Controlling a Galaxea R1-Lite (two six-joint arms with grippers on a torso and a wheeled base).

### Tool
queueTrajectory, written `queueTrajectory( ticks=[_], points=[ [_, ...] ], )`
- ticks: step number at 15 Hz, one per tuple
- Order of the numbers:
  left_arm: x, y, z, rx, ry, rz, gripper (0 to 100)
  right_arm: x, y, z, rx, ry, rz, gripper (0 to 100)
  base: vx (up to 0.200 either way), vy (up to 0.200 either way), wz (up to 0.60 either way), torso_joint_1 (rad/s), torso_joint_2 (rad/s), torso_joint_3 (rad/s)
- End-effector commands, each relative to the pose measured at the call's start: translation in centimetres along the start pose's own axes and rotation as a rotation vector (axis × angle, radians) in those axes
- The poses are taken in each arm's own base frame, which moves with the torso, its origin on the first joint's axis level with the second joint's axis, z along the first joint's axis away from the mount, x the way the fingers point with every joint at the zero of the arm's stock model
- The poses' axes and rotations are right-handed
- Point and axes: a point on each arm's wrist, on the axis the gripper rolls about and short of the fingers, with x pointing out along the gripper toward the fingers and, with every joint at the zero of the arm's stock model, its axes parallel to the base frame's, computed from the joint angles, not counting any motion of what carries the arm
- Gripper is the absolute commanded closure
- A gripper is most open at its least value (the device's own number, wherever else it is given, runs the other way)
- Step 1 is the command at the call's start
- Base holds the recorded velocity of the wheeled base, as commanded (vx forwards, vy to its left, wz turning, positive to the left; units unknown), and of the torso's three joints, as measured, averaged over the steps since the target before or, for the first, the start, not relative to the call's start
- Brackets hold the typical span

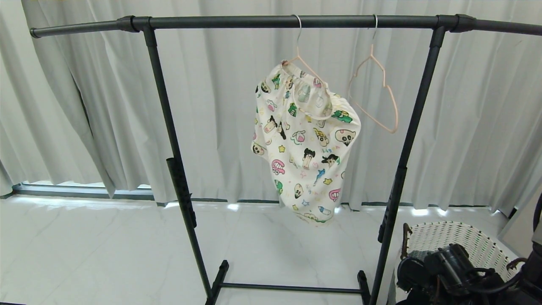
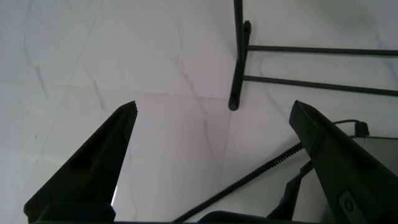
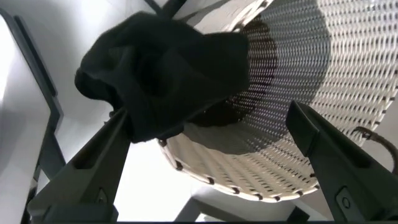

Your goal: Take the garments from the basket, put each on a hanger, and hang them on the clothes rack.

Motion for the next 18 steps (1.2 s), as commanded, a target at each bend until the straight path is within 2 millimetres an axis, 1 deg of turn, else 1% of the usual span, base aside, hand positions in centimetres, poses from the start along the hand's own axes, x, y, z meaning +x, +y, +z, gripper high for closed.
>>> queueTrajectory(
  ticks=[1, 3, 4, 6, 9, 12, 13, 14, 16, 17, 18],
  points=[
    [0.0, 0.0, 0.0, 0.001, 0.003, 0.0, 0, 0.3, 0.1, -0.1, -0.003, 0.014, 0.005, 0, 0.0, 0.0, 0.0, 0.0, 0.0, 0.0],
    [0.0, 0.0, 0.0, 0.001, 0.004, 0.0, 0, 0.7, 0.2, 0.1, 0.001, -0.007, -0.003, 0, 0.0, 0.0, 0.0, 0.0, 0.0, 0.0],
    [0.0, 0.0, 0.0, 0.001, 0.003, 0.0, 0, 0.8, 0.2, 0.1, 0.002, -0.009, -0.005, 100, 0.0, 0.0, 0.0, 0.0, 0.0, 0.0],
    [0.0, 0.0, 0.0, 0.001, 0.003, 0.0, 0, 0.5, 0.3, -0.5, -0.006, 0.024, -0.053, 100, 0.0, 0.0, 0.0, 0.0, 0.0, 0.0],
    [0.0, 0.0, 0.0, 0.0, 0.001, 0.001, 0, -1.3, 0.8, -1.6, -0.033, 0.026, -0.133, 100, 0.0, 0.0, 0.0, 0.0, 0.0, 0.0],
    [0.0, 0.0, 0.0, 0.0, 0.0, 0.001, 0, -3.1, 0.0, -0.8, 0.002, -0.068, -0.168, 100, 0.0, 0.0, 0.0, 0.0, 0.0, 0.0],
    [0.0, 0.0, 0.0, 0.0, 0.001, 0.001, 0, -4.2, -0.6, -0.2, 0.02, -0.114, -0.185, 100, -0.2, 0.0, 0.0, -0.002, 0.0, -0.002],
    [0.0, 0.0, 0.0, 0.0, 0.001, 0.001, 0, -5.4, -1.2, 0.6, 0.02, -0.118, -0.185, 100, -0.2, 0.0, 0.0, 0.002, 0.0, 0.002],
    [0.0, 0.0, 0.0, 0.0, 0.0, 0.001, 0, -8.9, -2.8, 2.5, -0.003, -0.073, -0.159, 100, -0.2, 0.0, 0.0, 0.01, 0.0, 0.0],
    [0.0, 0.0, 0.0, 0.0, 0.0, 0.001, 0, -9.9, -3.2, 3.2, -0.008, -0.064, -0.148, 100, -0.2, 0.0, 0.0, 0.002, 0.0, 0.002],
    [0.0, 0.0, 0.0, 0.0, 0.0, 0.001, 0, -11.3, -3.7, 4.5, -0.012, -0.061, -0.126, 100, -0.2, 0.0, 0.0, -0.002, 0.0, -0.002]
  ],
)
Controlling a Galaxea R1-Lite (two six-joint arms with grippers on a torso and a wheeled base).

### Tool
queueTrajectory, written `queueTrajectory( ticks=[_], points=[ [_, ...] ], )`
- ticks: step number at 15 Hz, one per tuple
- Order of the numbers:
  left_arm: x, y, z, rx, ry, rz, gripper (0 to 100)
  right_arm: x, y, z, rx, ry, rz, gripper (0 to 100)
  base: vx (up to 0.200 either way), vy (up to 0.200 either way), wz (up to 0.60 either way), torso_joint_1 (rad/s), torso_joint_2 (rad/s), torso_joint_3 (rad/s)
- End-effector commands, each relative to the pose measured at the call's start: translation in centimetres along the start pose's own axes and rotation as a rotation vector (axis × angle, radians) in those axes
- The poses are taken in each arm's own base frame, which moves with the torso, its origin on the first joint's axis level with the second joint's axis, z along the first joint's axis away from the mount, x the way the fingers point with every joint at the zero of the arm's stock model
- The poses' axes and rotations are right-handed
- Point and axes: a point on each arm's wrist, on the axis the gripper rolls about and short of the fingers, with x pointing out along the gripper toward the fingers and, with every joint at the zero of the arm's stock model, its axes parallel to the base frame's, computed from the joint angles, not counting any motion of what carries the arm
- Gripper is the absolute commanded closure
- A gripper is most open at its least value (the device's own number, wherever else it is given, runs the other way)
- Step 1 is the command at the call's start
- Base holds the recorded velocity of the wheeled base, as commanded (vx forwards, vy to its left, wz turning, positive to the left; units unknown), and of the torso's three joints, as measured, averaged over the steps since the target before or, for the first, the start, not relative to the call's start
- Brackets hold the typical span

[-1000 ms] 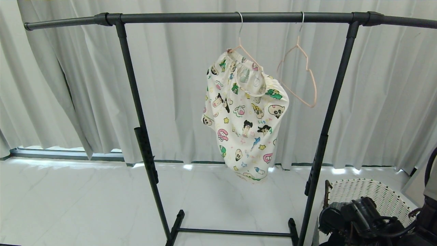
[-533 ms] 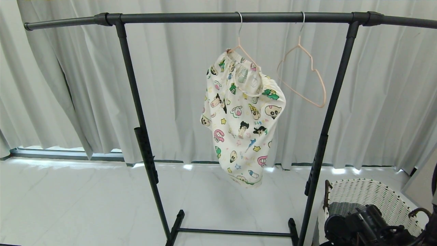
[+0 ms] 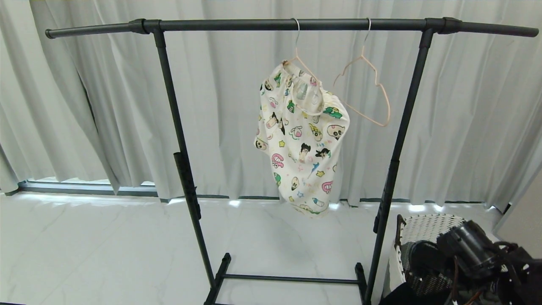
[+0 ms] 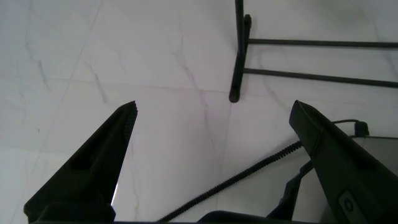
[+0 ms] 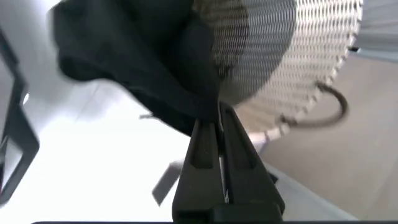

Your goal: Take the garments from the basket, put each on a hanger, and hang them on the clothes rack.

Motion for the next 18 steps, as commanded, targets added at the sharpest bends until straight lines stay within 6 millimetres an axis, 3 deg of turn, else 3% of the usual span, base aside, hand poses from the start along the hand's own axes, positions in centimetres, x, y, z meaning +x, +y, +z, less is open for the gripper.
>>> queueTrajectory(
  ticks=[1, 6, 10, 14, 18],
  points=[
    [0.0, 0.0, 0.0, -0.001, -0.005, 0.001, 0, -5.5, -2.5, 3.7, 0.053, -0.164, -0.006, 100, -0.2, 0.0, 0.0, 0.007, 0.0, 0.007],
    [-0.2, 0.0, -0.1, -0.006, -0.027, 0.002, 0, -7.6, -0.6, 8.0, 0.023, -0.293, 0.035, 100, -0.2, 0.0, 0.0, 0.003, 0.0, 0.003],
    [-0.3, 0.0, 0.0, 0.006, -0.034, -0.016, 0, -9.9, 1.3, 11.1, 0.126, -0.398, 0.16, 100, 0.0, 0.0, 0.0, 0.0, 0.0, 0.0],
    [-0.3, -0.4, 0.0, 0.039, -0.049, -0.124, 0, -12.6, 2.9, 12.3, 0.169, -0.461, 0.296, 100, 0.0, 0.0, 0.0, 0.0, 0.0, 0.0],
    [-0.8, -0.4, -0.2, 0.035, -0.113, -0.174, 0, -13.5, 3.9, 13.1, 0.156, -0.492, 0.332, 100, 0.0, 0.0, 0.0, 0.0, 0.0, 0.0]
  ],
)
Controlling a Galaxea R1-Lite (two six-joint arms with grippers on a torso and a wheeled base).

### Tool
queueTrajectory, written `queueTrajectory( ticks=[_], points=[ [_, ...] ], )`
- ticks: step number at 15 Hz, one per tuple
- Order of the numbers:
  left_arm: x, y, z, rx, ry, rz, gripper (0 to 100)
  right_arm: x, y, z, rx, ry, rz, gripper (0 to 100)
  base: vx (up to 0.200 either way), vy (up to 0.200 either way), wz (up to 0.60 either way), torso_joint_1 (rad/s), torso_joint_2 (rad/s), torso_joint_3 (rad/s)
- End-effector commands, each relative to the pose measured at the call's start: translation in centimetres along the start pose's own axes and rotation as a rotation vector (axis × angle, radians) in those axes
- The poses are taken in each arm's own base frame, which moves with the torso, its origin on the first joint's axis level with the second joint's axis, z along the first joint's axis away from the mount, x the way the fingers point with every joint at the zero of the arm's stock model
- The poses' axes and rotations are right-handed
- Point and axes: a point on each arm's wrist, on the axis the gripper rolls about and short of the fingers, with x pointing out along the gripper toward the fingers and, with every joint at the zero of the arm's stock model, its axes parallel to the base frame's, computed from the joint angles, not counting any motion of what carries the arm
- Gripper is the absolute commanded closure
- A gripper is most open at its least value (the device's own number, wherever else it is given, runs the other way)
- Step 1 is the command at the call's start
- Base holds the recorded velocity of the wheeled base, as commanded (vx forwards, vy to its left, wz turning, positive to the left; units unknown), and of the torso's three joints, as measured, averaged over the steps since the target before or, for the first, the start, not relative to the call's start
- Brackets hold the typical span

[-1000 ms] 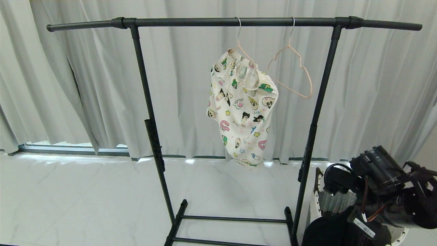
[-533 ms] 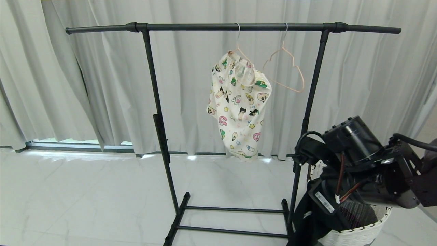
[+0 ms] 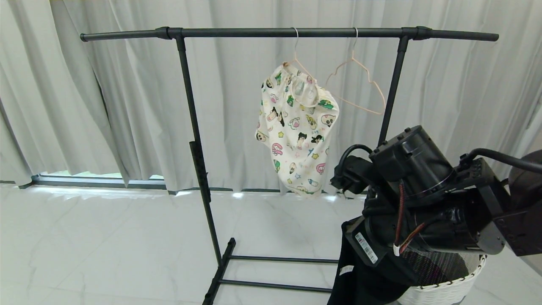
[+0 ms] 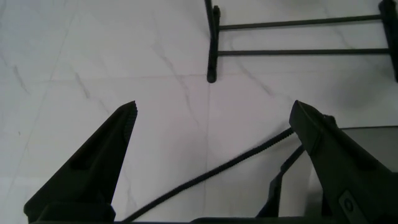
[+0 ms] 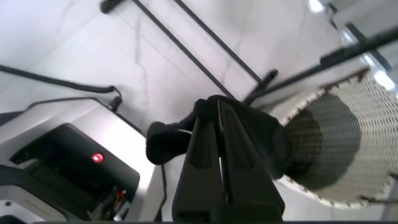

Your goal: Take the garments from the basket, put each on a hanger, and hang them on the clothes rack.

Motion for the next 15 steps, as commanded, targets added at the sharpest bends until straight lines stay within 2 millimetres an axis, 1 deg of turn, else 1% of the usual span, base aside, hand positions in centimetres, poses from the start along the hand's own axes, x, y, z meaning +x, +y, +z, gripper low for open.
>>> queueTrajectory(
  ticks=[1, 2, 3, 4, 5, 6, 7, 8, 9, 11, 12, 14, 15],
  points=[
    [-0.5, -0.1, -0.1, 0.002, -0.067, -0.074, 0, 0.1, 0.6, 0.1, -0.014, -0.001, 0.013, 100, 0.0, 0.0, 0.0, 0.0, 0.0, 0.0],
    [-0.6, -0.2, -0.2, 0.007, -0.085, -0.122, 0, 0.0, 0.7, 0.1, -0.012, -0.005, 0.015, 100, 0.0, 0.0, 0.0, 0.0, 0.0, 0.0],
    [-0.9, -0.3, 0.3, 0.046, -0.125, -0.2, 0, -0.1, 0.9, 0.3, -0.016, -0.015, 0.021, 100, 0.0, 0.0, 0.0, 0.0, 0.0, 0.0],
    [-1.4, -0.3, 2.4, 0.054, -0.169, -0.225, 0, -0.3, 0.9, 0.5, -0.011, -0.025, 0.024, 100, 0.0, 0.0, 0.0, 0.0, 0.0, 0.0],
    [-1.3, -0.2, 5.1, 0.05, -0.175, -0.226, 0, -0.4, 0.9, 0.8, -0.007, -0.035, 0.043, 100, 0.0, 0.0, 0.0, 0.0, 0.0, 0.0],
    [-1.3, -0.1, 8.4, 0.048, -0.212, -0.234, 0, -0.7, 0.9, 1.1, 0.008, -0.048, 0.079, 100, 0.0, 0.0, 0.0, 0.0, 0.0, 0.0],
    [-1.3, -0.5, 10.8, 0.069, -0.24, -0.272, 0, -0.9, 1.0, 1.3, 0.02, -0.059, 0.102, 100, 0.0, 0.0, 0.0, 0.0, 0.0, 0.0],
    [-1.4, -1.2, 12.5, 0.103, -0.263, -0.338, 0, -1.1, 1.1, 1.5, 0.026, -0.071, 0.111, 100, 0.0, 0.0, 0.0, 0.0, 0.0, 0.0],
    [-1.7, -2.6, 13.6, 0.143, -0.278, -0.444, 0, -1.8, 1.2, 2.0, 0.036, -0.098, 0.122, 100, 0.0, 0.0, 0.0, 0.0, 0.0, 0.0],
    [-1.9, -5.5, 14.5, 0.175, -0.255, -0.644, 0, -3.4, 1.2, 2.5, 0.05, -0.145, 0.171, 100, 0.0, 0.0, 0.0, 0.0, 0.0, 0.0],
    [-1.6, -7.2, 15.6, 0.164, -0.265, -0.701, 0, -4.3, 1.0, 2.5, 0.051, -0.167, 0.2, 100, 0.0, 0.0, 0.0, 0.0, 0.0, 0.0],
    [0.3, -10.4, 17.5, 0.171, -0.299, -0.716, 0, -5.8, 0.7, 2.4, 0.054, -0.2, 0.232, 100, 0.0, 0.0, 0.0, 0.0, 0.0, 0.0],
    [1.0, -12.1, 17.7, 0.187, -0.297, -0.744, 0, -6.1, 0.6, 2.5, 0.052, -0.211, 0.236, 100, 0.0, 0.0, 0.0, 0.0, 0.0, 0.0]
  ],
)
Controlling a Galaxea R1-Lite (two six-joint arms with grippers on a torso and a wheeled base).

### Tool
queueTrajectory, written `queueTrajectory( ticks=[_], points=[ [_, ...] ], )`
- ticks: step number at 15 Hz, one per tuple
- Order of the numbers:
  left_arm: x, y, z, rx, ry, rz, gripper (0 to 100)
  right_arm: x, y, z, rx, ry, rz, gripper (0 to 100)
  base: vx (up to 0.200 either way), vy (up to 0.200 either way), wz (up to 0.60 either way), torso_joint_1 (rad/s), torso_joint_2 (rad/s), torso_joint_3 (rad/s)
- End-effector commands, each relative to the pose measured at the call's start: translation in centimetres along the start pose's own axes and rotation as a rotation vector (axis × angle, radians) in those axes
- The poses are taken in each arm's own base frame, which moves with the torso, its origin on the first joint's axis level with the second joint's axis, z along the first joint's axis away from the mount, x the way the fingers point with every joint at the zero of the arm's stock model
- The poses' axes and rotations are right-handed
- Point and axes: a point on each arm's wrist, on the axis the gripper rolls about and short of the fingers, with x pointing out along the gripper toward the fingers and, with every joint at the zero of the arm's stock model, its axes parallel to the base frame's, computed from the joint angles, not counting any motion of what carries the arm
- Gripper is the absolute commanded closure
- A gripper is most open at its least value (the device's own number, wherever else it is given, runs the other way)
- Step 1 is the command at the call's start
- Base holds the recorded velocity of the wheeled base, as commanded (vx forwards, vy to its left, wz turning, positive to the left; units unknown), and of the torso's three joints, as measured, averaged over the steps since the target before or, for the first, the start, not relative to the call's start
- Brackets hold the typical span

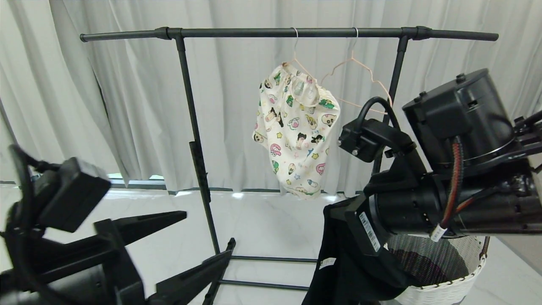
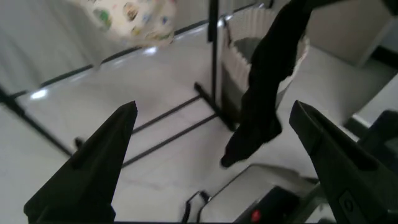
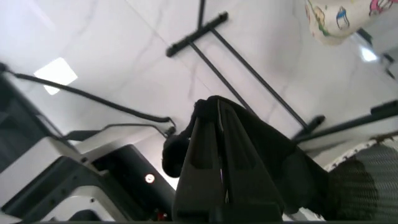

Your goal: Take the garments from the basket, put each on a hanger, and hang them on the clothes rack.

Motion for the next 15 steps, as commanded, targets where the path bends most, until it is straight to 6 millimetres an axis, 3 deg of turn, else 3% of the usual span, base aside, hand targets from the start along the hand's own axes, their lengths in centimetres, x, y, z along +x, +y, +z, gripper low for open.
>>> queueTrajectory(
  ticks=[1, 5, 10, 13, 15],
  points=[
    [6.2, -2.7, -0.3, 0.017, 0.086, -0.108, 0, -1.6, 0.1, 0.3, -0.002, -0.044, 0.012, 100, 0.0, 0.0, 0.0, 0.0, 0.0, 0.0],
    [10.3, -5.5, -1.4, 0.038, 0.144, -0.191, 0, -2.4, 1.2, 0.2, -0.026, -0.056, 0.051, 100, 0.0, 0.0, 0.0, 0.0, 0.0, 0.0],
    [15.1, -5.1, -4.8, -0.001, 0.235, 0.042, 0, -2.9, 2.4, 0.1, -0.053, -0.065, 0.088, 100, 0.0, 0.0, 0.0, 0.0, 0.0, 0.0],
    [15.0, -4.8, -7.1, 0.0, 0.304, 0.117, 0, -3.6, 2.3, 0.1, -0.052, -0.075, 0.088, 100, 0.0, 0.0, 0.0, 0.0, 0.0, 0.0],
    [14.4, -4.6, -7.4, 0.0, 0.309, 0.119, 0, -3.7, 2.2, 0.1, -0.052, -0.075, 0.088, 100, 0.0, 0.0, 0.0, 0.0, 0.0, 0.0]
  ],
)
